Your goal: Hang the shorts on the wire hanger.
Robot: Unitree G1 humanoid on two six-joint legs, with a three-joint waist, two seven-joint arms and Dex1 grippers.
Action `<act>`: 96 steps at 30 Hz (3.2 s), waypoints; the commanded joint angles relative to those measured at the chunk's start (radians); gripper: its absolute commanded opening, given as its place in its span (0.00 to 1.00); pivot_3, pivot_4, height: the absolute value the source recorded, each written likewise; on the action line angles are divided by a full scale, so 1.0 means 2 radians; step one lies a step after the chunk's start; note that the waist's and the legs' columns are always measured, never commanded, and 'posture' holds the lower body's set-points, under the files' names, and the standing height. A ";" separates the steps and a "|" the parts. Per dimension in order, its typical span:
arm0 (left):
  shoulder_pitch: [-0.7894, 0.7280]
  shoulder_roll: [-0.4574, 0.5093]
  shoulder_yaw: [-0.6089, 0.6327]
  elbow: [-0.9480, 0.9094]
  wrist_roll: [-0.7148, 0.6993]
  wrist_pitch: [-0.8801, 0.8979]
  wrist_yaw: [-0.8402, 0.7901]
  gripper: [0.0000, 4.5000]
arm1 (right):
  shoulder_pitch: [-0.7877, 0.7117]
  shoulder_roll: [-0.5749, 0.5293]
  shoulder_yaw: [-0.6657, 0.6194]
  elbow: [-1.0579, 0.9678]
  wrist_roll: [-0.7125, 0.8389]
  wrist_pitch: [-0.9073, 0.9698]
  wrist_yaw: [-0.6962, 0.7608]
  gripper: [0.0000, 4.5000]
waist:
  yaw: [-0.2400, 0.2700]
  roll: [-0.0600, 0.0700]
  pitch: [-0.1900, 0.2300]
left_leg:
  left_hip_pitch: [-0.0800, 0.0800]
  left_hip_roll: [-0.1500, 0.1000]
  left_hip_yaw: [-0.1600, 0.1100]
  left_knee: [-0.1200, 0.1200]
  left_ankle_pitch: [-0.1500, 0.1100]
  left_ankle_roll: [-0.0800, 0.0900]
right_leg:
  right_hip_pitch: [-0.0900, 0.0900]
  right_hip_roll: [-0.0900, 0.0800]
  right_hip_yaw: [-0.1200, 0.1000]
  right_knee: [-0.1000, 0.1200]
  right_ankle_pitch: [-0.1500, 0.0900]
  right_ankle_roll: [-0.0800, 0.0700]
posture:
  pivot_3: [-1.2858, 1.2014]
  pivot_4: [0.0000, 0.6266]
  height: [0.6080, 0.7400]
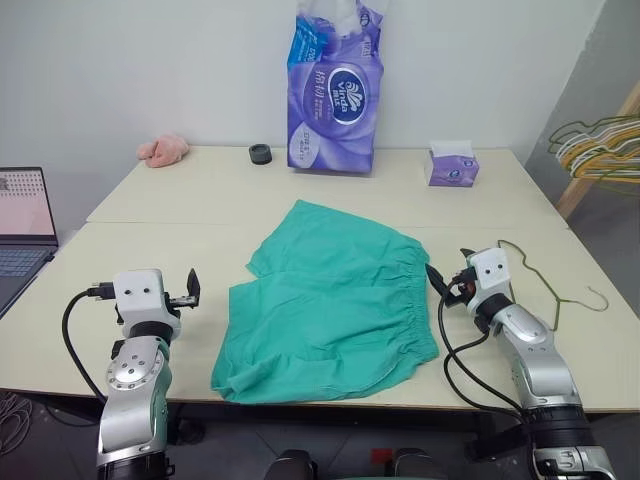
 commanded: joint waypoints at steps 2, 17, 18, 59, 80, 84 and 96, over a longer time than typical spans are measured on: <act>-0.002 0.010 -0.004 -0.015 0.006 -0.015 -0.008 1.00 | 0.000 -0.002 -0.008 -0.025 0.006 -0.002 -0.002 0.97 | 0.000 0.000 0.000 | 0.000 0.000 0.000 0.000 0.000 0.000 | 0.000 0.000 0.000 0.000 0.000 0.000 | 0.52 0.04 1.00; 0.006 0.006 -0.002 -0.025 -0.004 -0.015 -0.014 1.00 | 0.005 -0.005 -0.006 -0.034 0.009 0.002 0.008 0.97 | 0.000 0.000 0.000 | 0.000 0.000 0.000 0.000 0.000 0.000 | 0.000 0.000 0.000 0.000 0.000 0.000 | 0.52 0.05 1.00; 0.006 0.006 -0.002 -0.025 -0.004 -0.015 -0.014 1.00 | 0.004 -0.005 -0.006 -0.033 0.009 0.002 0.008 0.97 | 0.000 0.000 0.000 | 0.000 0.000 0.000 0.000 0.000 0.000 | 0.000 0.000 0.000 0.000 0.000 0.000 | 0.52 0.05 1.00; 0.070 0.314 -0.119 -0.087 -0.124 0.054 -0.516 1.00 | 0.097 -0.242 0.102 -0.206 0.011 -0.041 0.316 0.97 | -0.027 -0.002 0.013 | 0.000 0.003 0.001 0.000 0.000 0.000 | 0.000 0.001 -0.001 -0.001 -0.001 -0.001 | 0.48 0.04 1.00; 0.065 0.316 -0.167 -0.057 -0.102 0.049 -0.558 0.01 | -0.016 -0.216 0.181 -0.071 -0.058 -0.145 0.362 0.46 | -0.026 -0.003 0.013 | 0.000 0.003 0.001 0.000 0.000 0.000 | 0.000 0.001 -0.001 0.000 0.000 -0.001 | 0.49 0.03 1.00; 0.064 0.334 -0.175 -0.076 -0.112 0.069 -0.582 0.00 | -0.025 -0.228 0.179 -0.070 -0.048 -0.151 0.394 0.16 | -0.026 -0.002 0.012 | 0.000 0.003 0.001 0.000 0.000 0.000 | 0.000 0.001 -0.001 0.000 0.000 -0.001 | 0.49 0.03 1.00; 0.055 0.359 -0.179 -0.157 -0.162 0.150 -0.597 0.00 | 0.007 -0.312 0.162 -0.141 0.012 -0.093 0.476 0.00 | -0.026 -0.002 0.013 | 0.000 0.003 0.001 0.000 0.000 0.000 | 0.001 0.001 -0.001 0.000 0.000 -0.001 | 0.48 0.04 1.00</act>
